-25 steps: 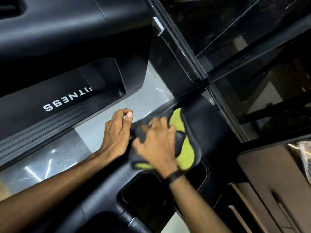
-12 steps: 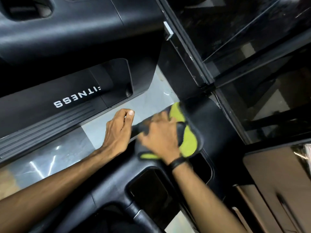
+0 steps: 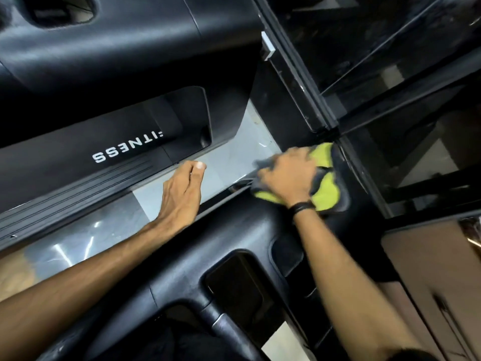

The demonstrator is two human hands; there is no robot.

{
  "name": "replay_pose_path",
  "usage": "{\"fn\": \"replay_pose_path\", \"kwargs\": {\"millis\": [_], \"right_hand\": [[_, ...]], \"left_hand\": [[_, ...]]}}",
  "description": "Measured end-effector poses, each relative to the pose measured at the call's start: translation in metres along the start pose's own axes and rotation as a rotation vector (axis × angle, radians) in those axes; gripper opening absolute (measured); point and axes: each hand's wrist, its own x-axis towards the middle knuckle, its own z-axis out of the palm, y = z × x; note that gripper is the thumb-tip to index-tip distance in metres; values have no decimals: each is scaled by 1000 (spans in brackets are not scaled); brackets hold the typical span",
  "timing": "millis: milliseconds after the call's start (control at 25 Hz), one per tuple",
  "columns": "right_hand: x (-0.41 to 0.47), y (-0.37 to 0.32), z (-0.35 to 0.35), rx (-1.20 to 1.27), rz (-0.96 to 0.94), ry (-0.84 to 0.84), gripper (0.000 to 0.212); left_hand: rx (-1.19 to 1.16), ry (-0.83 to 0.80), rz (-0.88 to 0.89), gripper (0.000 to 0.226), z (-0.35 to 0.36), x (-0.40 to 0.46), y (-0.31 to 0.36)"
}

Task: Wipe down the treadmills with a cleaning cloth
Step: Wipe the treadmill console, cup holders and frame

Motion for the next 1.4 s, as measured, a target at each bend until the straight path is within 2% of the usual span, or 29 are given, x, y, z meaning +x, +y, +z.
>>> {"fn": "replay_pose_path", "kwargs": {"millis": [120,200,240,320,400,480,560,640,720,760,800,840,920,960,1000,1120,1200,1280,1360,1400], "right_hand": [[-99,-65,6,233,-432,34,33],[-117,-38,5,367,-474,61,32],[-103,-13,3,379,-400,101,35],[-50,38,2,253,-34,175,40],[1,78,-2,180,281,131,43],[15,75,0,156,426,99,49],[-15,34,4,71,264,105,48],[-69,-8,9,190,-72,127,41],[-101,-11,13,301,-361,131,38],[-87,6,11,360,-388,135,38],[-64,27,10,388,-279,155,39],[-36,46,8,356,-78,191,40],[16,76,3,210,289,110,48],[32,78,2,135,355,50,50],[38,69,2,52,321,9,52],[0,-9,0,-35,-55,-100,49],[-67,-69,-2,119,-354,-118,44],[-127,-92,-7,294,-600,-164,39],[-112,-69,-14,349,-686,-135,40],[-87,-52,-13,273,-623,-87,40]], "left_hand": [[-28,-23,-28,57,3,7,-1],[-17,-42,-44,53,-1,14,-5],[0,-55,-47,50,-5,16,-9],[33,-70,-43,37,-10,15,-17],[52,-84,-45,26,-11,11,-22],[47,-116,-50,19,-7,8,-22],[43,-138,-42,15,1,9,-20],[52,-153,-28,15,10,11,-14],[53,-169,-9,15,16,15,-7],[58,-180,-3,16,17,17,-4],[62,-182,-1,19,16,19,-2],[61,-175,-2,23,14,21,-2],[56,-151,-15,27,9,20,-3],[58,-141,-26,27,6,19,-5],[57,-138,-43,27,5,17,-7],[-11,-125,-109,23,0,14,-10],[-62,-87,-165,24,-11,18,-13],[-58,-36,-201,27,-32,23,-17],[-54,5,-219,24,-53,26,-24],[-64,23,-229,20,-61,26,-27]]}}
